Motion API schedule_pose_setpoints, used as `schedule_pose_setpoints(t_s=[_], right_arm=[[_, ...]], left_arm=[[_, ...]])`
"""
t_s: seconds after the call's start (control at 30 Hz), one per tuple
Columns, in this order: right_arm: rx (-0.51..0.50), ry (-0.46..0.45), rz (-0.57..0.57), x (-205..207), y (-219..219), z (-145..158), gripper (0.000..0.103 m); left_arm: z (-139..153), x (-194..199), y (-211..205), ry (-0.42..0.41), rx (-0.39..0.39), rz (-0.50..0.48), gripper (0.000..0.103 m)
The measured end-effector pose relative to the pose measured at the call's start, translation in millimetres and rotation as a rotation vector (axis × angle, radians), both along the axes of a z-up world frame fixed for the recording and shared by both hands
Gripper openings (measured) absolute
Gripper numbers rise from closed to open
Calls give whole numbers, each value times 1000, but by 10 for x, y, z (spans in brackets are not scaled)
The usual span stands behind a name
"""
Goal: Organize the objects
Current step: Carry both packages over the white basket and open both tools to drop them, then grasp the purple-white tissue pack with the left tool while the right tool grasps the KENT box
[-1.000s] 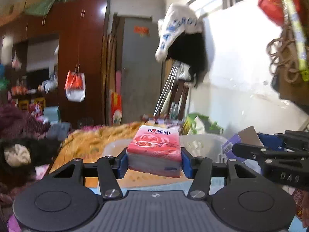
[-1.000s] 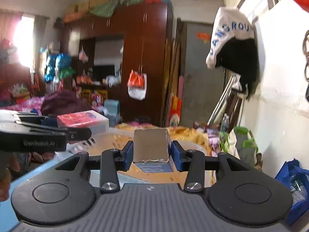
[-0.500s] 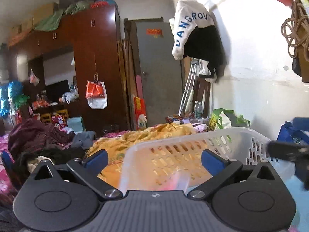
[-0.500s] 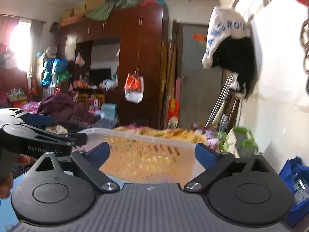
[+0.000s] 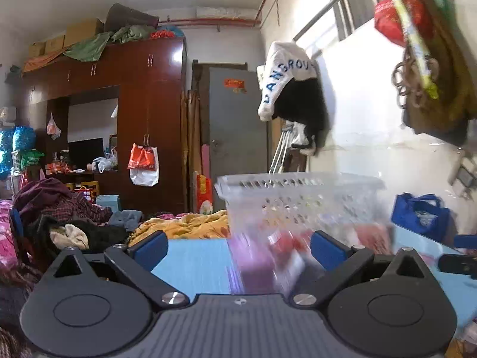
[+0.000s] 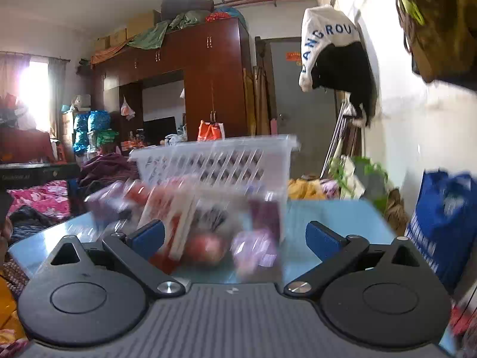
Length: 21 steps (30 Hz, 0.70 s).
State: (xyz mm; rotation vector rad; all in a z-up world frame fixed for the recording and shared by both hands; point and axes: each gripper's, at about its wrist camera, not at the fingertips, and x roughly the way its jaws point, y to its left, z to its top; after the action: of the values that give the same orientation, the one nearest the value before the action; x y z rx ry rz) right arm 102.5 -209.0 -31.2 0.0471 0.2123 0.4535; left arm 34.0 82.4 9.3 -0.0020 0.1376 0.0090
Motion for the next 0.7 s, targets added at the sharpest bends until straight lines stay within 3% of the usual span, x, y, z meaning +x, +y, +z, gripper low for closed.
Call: schedule_pose_setpoints(t_s=[0.1,0.3,0.7], right_arm=[[7,6,69,-51,120,-37,103],[-46,1,100,-84,351,-152,102],[-145,26,112,-101,517,-352,74]], left_arm=[[-186,-147,-75,23,1,-47,100],[-343,-156,-230,50,52,-80,100],[-634,-65,-400,92,95,-82,100]])
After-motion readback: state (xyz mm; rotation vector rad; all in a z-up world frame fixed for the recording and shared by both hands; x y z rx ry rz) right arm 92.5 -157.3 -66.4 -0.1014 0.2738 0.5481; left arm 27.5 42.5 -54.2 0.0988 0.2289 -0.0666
